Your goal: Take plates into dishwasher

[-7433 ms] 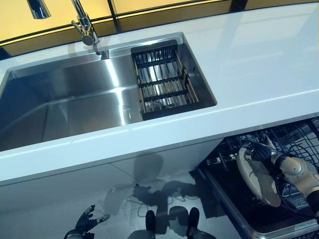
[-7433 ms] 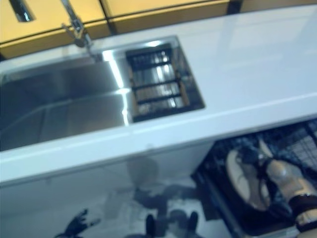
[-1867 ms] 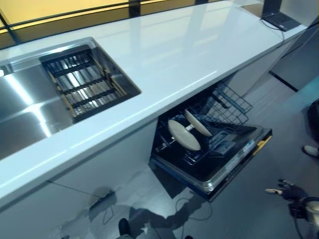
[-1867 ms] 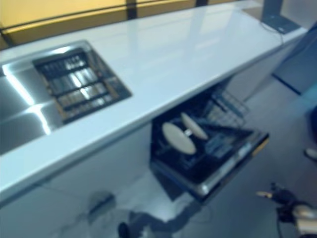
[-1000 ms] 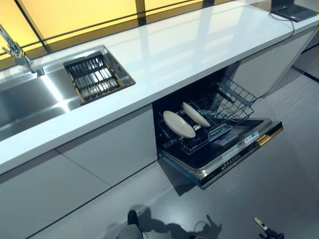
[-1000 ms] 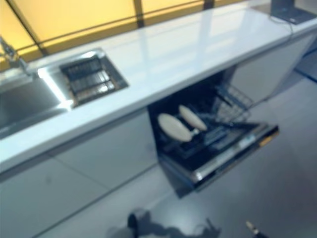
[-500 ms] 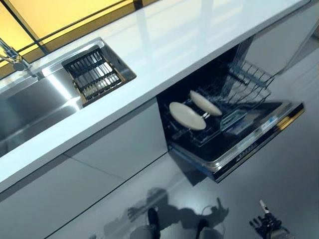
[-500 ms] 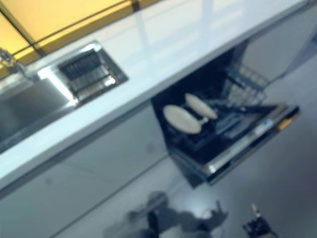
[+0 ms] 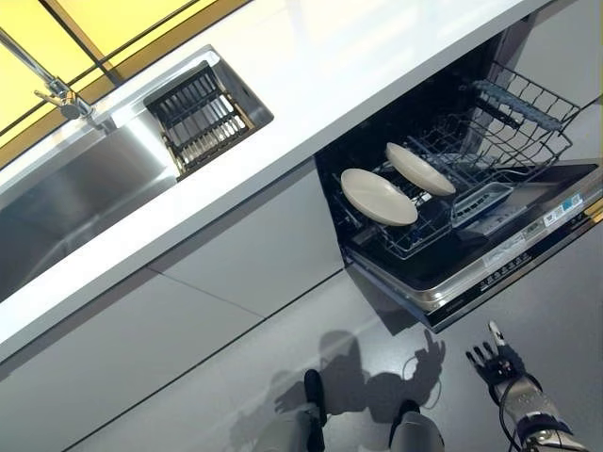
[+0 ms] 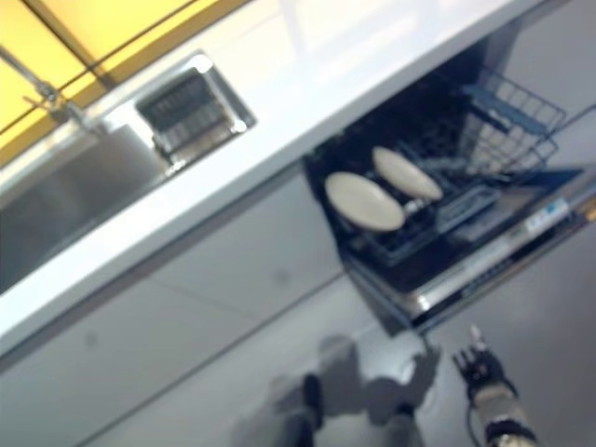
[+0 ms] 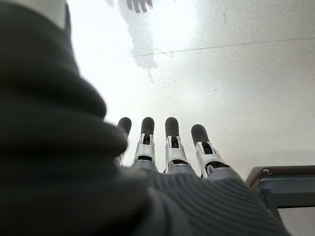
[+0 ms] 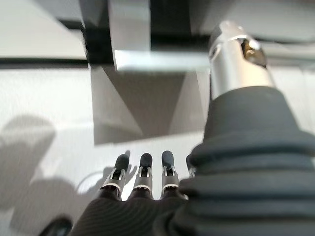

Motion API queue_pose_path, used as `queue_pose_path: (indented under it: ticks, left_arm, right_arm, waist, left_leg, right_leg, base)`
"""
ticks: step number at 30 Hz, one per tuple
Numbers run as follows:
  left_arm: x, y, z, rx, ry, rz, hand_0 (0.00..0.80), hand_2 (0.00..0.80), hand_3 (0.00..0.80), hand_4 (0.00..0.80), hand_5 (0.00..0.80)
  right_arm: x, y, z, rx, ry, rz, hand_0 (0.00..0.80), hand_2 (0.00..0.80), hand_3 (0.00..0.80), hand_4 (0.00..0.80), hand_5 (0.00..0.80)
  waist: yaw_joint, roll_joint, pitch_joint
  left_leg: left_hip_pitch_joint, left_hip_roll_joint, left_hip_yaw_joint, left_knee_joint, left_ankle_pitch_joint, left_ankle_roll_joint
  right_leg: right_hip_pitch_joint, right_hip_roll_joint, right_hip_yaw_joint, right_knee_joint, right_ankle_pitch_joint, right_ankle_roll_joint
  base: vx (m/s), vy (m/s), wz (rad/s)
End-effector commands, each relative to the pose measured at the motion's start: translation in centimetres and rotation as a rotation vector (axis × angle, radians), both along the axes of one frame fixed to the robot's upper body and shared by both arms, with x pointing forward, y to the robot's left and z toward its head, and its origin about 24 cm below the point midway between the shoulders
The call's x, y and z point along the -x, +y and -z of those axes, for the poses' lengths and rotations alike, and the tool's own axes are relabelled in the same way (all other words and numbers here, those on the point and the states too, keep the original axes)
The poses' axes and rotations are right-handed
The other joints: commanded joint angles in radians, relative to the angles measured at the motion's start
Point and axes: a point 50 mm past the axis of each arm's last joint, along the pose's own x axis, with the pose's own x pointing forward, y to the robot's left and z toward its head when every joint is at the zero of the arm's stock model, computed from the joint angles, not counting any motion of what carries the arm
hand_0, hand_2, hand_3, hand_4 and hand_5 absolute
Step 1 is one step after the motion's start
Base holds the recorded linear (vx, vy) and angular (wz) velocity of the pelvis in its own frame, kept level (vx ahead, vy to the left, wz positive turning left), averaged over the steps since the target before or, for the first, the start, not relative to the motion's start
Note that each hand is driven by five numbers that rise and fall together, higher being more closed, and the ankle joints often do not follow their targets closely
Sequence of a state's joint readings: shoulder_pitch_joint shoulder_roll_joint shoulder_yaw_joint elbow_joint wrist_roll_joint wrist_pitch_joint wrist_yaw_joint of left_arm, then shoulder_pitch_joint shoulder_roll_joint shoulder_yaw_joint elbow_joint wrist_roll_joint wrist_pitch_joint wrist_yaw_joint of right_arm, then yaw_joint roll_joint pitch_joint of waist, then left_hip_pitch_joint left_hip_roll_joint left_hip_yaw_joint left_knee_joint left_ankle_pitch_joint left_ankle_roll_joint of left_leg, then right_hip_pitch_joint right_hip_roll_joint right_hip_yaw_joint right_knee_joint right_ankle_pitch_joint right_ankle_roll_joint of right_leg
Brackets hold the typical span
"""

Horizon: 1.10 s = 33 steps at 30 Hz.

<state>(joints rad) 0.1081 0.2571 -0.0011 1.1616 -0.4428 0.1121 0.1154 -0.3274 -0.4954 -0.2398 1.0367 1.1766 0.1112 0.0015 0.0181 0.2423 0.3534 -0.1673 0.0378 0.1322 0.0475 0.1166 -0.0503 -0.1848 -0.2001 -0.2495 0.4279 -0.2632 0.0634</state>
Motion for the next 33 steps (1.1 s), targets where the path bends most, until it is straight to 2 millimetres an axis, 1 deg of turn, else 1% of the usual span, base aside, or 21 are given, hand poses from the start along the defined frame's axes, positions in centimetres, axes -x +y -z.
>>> queue_pose_path:
  ticks: [1, 6, 11, 13, 16, 17, 19, 22, 24, 27, 31, 33]
  left_arm:
    - [-0.7, -0.1, 0.0, -0.002, -0.010, -0.008, 0.000, 0.000, 0.000, 0.000, 0.000]
    - [-0.1, 0.0, 0.1, -0.003, -0.003, -0.011, 0.000, 0.000, 0.000, 0.000, 0.000]
    - [0.6, 0.0, 0.1, -0.008, 0.011, -0.011, 0.000, 0.000, 0.000, 0.000, 0.000]
    - [0.7, 0.3, 0.1, -0.011, 0.019, -0.011, 0.000, 0.000, 0.000, 0.000, 0.000]
    - [1.1, 1.0, -0.1, -0.025, 0.031, -0.001, 0.000, 0.000, 0.000, 0.000, 0.000]
    - [1.1, 1.1, -0.2, -0.026, 0.031, 0.000, 0.000, 0.000, 0.000, 0.000, 0.000]
    - [1.3, 1.6, -0.3, -0.036, 0.036, -0.001, 0.000, 0.000, 0.000, 0.000, 0.000]
    - [1.3, 2.2, -0.4, -0.046, 0.036, 0.010, 0.000, 0.000, 0.000, 0.000, 0.000]
    - [1.3, 2.4, -0.5, -0.054, 0.038, 0.022, 0.000, 0.000, 0.000, 0.000, 0.000]
    - [1.2, 2.7, -0.7, -0.065, 0.032, 0.039, 0.000, 0.000, 0.000, 0.000, 0.000]
    - [1.3, 2.8, -0.7, -0.077, 0.043, 0.081, 0.000, 0.000, 0.000, 0.000, 0.000]
    - [1.5, 2.8, -0.7, -0.072, 0.050, 0.067, 0.000, 0.000, 0.000, 0.000, 0.000]
  right_arm:
    - [-4.2, -0.1, -4.3, 0.086, -0.107, -0.025, 0.000, 0.000, 0.000, 0.000, 0.000]
    - [-6.2, 0.2, -6.5, 0.124, -0.110, -0.060, 0.000, 0.000, 0.000, 0.000, 0.000]
    - [-8.5, 0.1, -10.0, 0.163, -0.158, -0.101, 0.000, 0.000, 0.000, 0.000, 0.000]
    - [-9.2, 0.4, -11.0, 0.167, -0.199, -0.123, 0.000, 0.000, 0.000, 0.000, 0.000]
    - [-10.3, 1.3, -12.5, 0.204, -0.274, -0.185, 0.000, 0.000, 0.000, 0.000, 0.000]
    - [-10.5, 1.4, -12.7, 0.209, -0.284, -0.192, 0.000, 0.000, 0.000, 0.000, 0.000]
    - [-11.5, 2.6, -14.3, 0.245, -0.373, -0.258, 0.000, 0.000, 0.000, 0.000, 0.000]
    - [-12.5, 4.1, -15.8, 0.258, -0.479, -0.326, 0.000, 0.000, 0.000, 0.000, 0.000]
    - [-13.0, 4.7, -16.8, 0.263, -0.530, -0.344, 0.000, 0.000, 0.000, 0.000, 0.000]
    - [-13.4, 5.1, -17.8, 0.260, -0.572, -0.347, 0.000, 0.000, 0.000, 0.000, 0.000]
    - [-13.9, 5.0, -19.1, 0.276, -0.596, -0.349, 0.000, 0.000, 0.000, 0.000, 0.000]
    - [-14.0, 5.0, -19.8, 0.282, -0.613, -0.356, 0.000, 0.000, 0.000, 0.000, 0.000]
  waist:
    - [0.038, -0.020, 0.013]
    - [0.083, -0.013, -0.019]
    - [0.127, -0.007, -0.044]
    - [0.139, -0.011, -0.050]
    - [0.163, -0.030, -0.058]
    - [0.166, -0.032, -0.058]
    - [0.181, -0.050, -0.059]
    - [0.197, -0.069, -0.059]
    - [0.207, -0.076, -0.061]
    - [0.216, -0.081, -0.066]
    - [0.227, -0.082, -0.078]
    - [0.228, -0.081, -0.083]
  left_leg:
    - [0.082, -0.078, -0.021, 0.122, -0.228, 0.065]
    - [0.119, -0.093, -0.054, 0.080, -0.212, 0.060]
    - [0.139, -0.100, -0.088, 0.044, -0.188, 0.048]
    - [0.145, -0.097, -0.100, 0.021, -0.174, 0.044]
    - [0.150, -0.092, -0.123, -0.014, -0.154, 0.039]
    - [0.150, -0.091, -0.125, -0.017, -0.152, 0.038]
    - [0.150, -0.084, -0.131, -0.031, -0.145, 0.037]
    - [0.150, -0.076, -0.133, -0.031, -0.145, 0.036]
    - [0.152, -0.072, -0.132, -0.028, -0.146, 0.035]
    - [0.156, -0.070, -0.137, -0.029, -0.146, 0.035]
    - [0.165, -0.069, -0.143, -0.032, -0.144, 0.033]
    - [0.168, -0.070, -0.145, -0.032, -0.143, 0.032]
  right_leg:
    - [0.064, 0.030, -0.041, -0.166, 0.064, -0.090]
    - [0.112, 0.013, -0.084, -0.171, 0.051, -0.087]
    - [0.148, 0.000, -0.128, -0.171, 0.036, -0.087]
    - [0.159, 0.003, -0.142, -0.184, 0.040, -0.085]
    - [0.174, 0.011, -0.169, -0.212, 0.053, -0.079]
    - [0.176, 0.012, -0.172, -0.215, 0.055, -0.078]
    - [0.179, 0.016, -0.191, -0.225, 0.059, -0.078]
    - [0.185, 0.020, -0.208, -0.229, 0.059, -0.079]
    - [0.194, 0.022, -0.218, -0.232, 0.061, -0.080]
    - [0.206, 0.026, -0.225, -0.241, 0.065, -0.079]
    - [0.227, 0.031, -0.235, -0.261, 0.073, -0.077]
    - [0.235, 0.032, -0.238, -0.268, 0.075, -0.077]
  base:
    - [0.007, 0.044, 0.28]
    - [0.051, 0.039, 0.18]
    - [0.064, 0.038, 0.19]
    - [0.038, -0.003, 0.17]
    - [0.014, -0.019, 0.21]
    - [-0.007, -0.013, 0.47]
    - [-0.015, -0.014, 0.28]
    - [-0.008, -0.016, 0.00]
    - [0.005, -0.029, -0.07]
    - [0.010, -0.019, -0.09]
    - [0.017, -0.006, -0.01]
    - [0.024, 0.004, 0.07]
